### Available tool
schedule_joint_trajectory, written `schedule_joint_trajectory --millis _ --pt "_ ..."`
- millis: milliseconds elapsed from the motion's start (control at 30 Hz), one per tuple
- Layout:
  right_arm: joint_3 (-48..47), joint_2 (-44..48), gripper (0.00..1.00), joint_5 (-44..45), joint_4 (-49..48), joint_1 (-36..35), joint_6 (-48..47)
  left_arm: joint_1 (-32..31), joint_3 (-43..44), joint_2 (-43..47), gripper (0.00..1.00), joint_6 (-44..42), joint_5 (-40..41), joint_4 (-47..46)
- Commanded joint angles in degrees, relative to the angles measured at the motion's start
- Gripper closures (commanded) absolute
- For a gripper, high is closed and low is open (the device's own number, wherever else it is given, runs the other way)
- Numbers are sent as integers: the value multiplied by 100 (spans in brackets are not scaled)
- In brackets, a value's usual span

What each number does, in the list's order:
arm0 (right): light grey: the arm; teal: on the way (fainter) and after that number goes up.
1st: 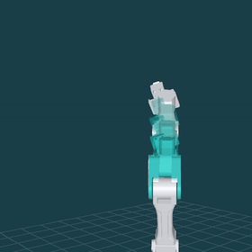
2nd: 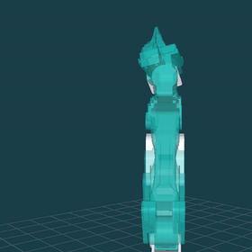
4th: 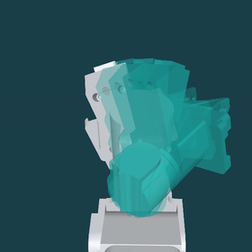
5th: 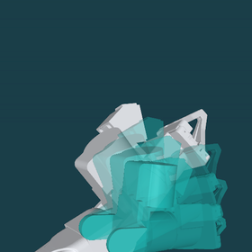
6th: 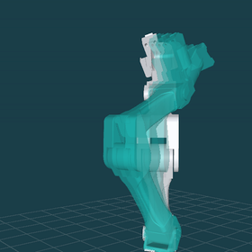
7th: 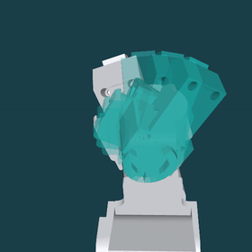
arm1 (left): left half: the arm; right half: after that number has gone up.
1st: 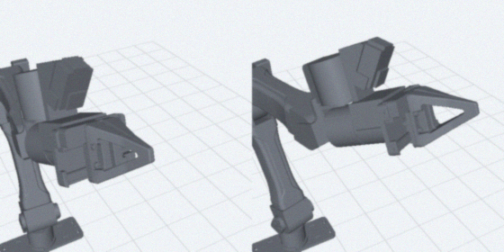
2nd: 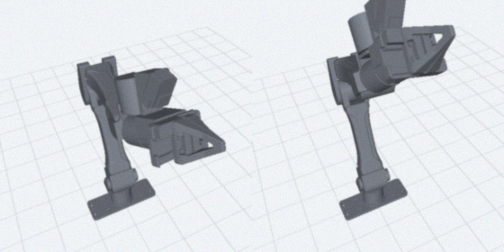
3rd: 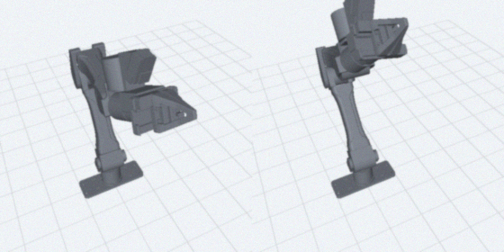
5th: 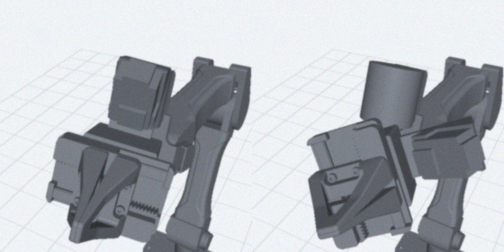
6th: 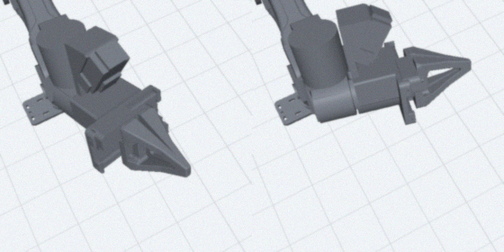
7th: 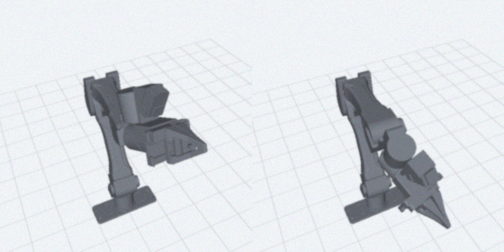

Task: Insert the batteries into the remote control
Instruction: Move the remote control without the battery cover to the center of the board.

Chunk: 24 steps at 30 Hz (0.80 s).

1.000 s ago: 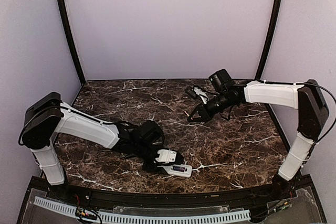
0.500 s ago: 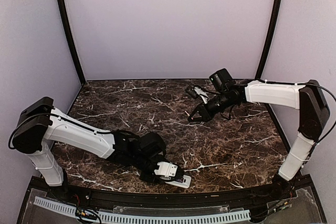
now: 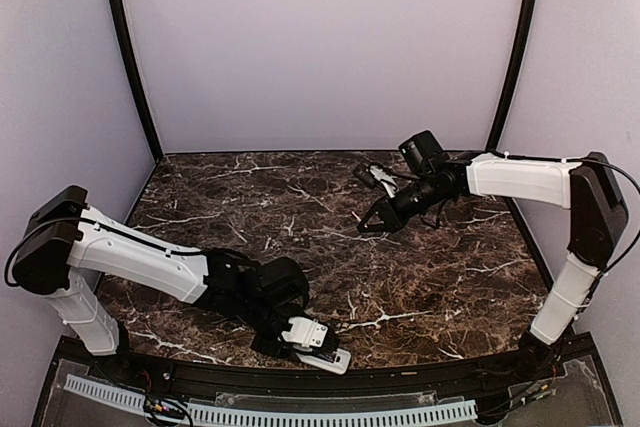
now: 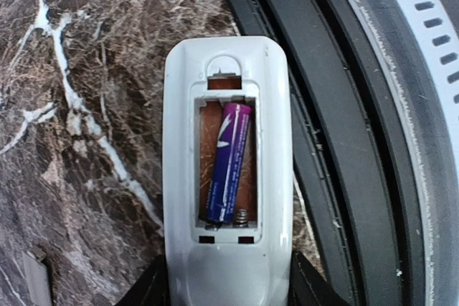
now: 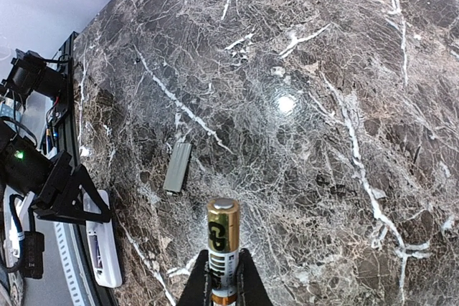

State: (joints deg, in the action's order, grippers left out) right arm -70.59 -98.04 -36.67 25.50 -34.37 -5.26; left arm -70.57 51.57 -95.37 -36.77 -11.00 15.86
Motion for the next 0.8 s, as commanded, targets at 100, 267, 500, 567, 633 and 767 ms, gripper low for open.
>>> schedule_joint_trajectory --millis 100,267,500,567,633,767 --pt "-73 80 100 -196 -44 45 60 -20 -103 181 100 912 -1255 424" --pt "-71 55 100 -291 -53 45 128 20 -166 124 98 1292 -1033 66" --pt "-90 86 100 -280 -14 41 284 52 -299 47 95 1385 170 -240" --pt "-108 55 100 -256 68 34 401 47 -347 22 93 1384 268 -335" --pt "-86 48 100 -237 138 15 511 43 -349 -8 84 1368 275 -369" --pt "37 126 100 -204 187 -84 685 43 -369 -6 64 1328 176 -388"
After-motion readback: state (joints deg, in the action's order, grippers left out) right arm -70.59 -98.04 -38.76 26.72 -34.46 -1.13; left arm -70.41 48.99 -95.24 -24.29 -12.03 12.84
